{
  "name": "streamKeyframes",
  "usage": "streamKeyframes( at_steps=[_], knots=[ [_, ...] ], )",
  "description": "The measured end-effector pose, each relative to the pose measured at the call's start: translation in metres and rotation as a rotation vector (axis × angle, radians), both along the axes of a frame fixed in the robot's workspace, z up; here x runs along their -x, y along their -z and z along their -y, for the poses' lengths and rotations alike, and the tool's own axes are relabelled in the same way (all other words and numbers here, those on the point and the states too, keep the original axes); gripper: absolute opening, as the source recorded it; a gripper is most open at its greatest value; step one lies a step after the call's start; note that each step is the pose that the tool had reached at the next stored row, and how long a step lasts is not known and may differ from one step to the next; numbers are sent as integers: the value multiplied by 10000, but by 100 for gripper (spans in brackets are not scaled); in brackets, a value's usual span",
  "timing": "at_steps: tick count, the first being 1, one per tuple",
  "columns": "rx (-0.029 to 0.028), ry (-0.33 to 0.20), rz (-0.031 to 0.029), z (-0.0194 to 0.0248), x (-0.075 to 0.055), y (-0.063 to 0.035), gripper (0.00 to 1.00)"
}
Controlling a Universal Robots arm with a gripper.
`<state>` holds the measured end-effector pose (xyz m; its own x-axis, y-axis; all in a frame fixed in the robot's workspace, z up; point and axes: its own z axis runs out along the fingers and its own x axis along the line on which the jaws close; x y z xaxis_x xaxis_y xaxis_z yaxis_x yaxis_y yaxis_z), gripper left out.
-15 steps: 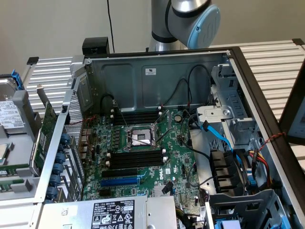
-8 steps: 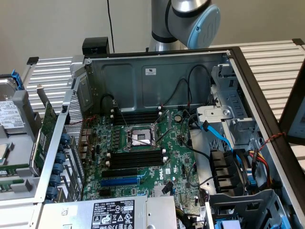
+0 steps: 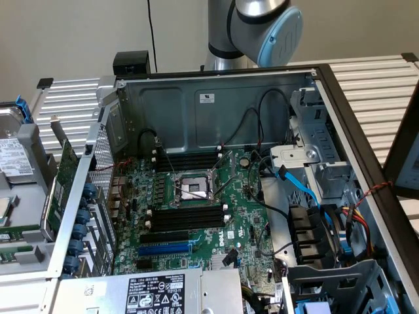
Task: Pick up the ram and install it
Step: 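Pick up the ram and move it above insertion slot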
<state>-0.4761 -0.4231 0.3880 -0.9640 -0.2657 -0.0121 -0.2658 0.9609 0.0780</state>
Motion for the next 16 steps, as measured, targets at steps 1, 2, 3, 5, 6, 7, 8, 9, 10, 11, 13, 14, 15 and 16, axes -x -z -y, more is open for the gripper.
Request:
streamKeyframes(
  at_steps=[1,2,3,5,6,7,8,9,10,11,13,14,15,16],
  knots=[
    [0,-179,0,0,0,0,10],
    [1,-365,0,0,0,1,10],
    [0,-544,0,0,0,1,10],
    [0,-898,0,0,0,2,10],
    [1,-1095,-1,0,0,3,10],
    [0,-1275,0,0,0,4,10],
    [1,-1453,0,0,0,4,10],
    [0,-1635,0,0,0,5,10],
    [0,-1825,0,0,0,6,10],
    [0,-2005,0,0,0,6,10],
    [0,-2370,0,0,0,8,10],
    [0,-2550,0,0,0,8,10],
    [1,-2729,0,0,0,9,10],
    [1,-2910,-1,0,0,9,10]
  ],
)
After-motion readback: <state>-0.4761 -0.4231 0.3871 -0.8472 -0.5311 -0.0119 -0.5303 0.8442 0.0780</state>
